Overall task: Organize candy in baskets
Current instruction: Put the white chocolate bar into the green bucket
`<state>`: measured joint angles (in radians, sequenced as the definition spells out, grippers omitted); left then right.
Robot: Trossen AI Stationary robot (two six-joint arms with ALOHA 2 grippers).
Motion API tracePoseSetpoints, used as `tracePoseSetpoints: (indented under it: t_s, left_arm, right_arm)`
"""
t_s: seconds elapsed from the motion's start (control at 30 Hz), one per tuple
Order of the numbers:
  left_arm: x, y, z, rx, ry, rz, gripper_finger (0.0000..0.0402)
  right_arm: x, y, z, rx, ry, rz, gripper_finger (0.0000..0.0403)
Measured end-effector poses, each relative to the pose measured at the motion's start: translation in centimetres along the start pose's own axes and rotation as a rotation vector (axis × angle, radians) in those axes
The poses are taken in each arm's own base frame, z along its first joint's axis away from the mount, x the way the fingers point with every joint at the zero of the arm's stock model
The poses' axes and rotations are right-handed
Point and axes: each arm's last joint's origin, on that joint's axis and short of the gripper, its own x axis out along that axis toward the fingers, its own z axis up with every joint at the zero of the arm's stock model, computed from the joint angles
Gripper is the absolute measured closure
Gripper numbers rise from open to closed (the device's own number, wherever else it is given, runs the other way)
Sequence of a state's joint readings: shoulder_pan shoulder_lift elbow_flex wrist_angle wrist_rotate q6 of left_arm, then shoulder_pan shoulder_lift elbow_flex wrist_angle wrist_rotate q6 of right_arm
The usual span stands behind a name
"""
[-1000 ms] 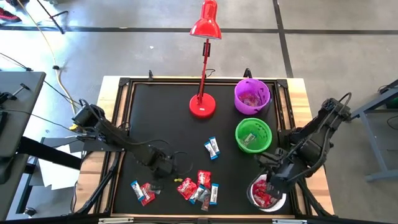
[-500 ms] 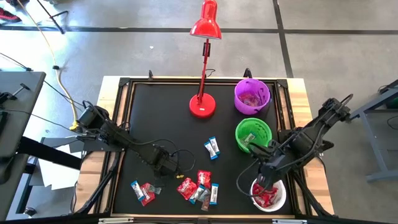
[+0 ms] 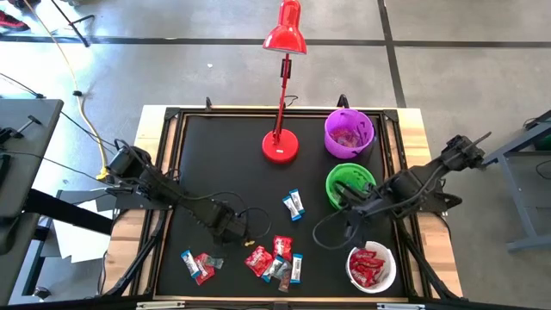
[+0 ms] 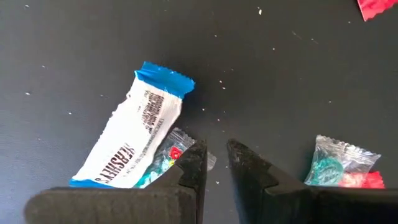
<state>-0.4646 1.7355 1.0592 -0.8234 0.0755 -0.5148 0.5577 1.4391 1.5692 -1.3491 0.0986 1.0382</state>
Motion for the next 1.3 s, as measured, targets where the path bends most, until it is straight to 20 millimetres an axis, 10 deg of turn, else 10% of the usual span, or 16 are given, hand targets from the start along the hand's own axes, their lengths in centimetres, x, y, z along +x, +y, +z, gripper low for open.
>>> tracePoseSetpoints:
  t_s: [0.87,1.3]
  left_arm:
    - [-0.2,2.9,1.5,0.160,-0.071,0.178,0.0354]
    - [2.7,2.9,1.9,0.193,0.036,0.228,0.0313]
  right_arm:
    - [-0.1,0.9,-0.8,0.026,-0.013,0.042,0.0274]
    - [-0.3,1.4,-1.7,-0.013,-0.001,0.052,0.0274]
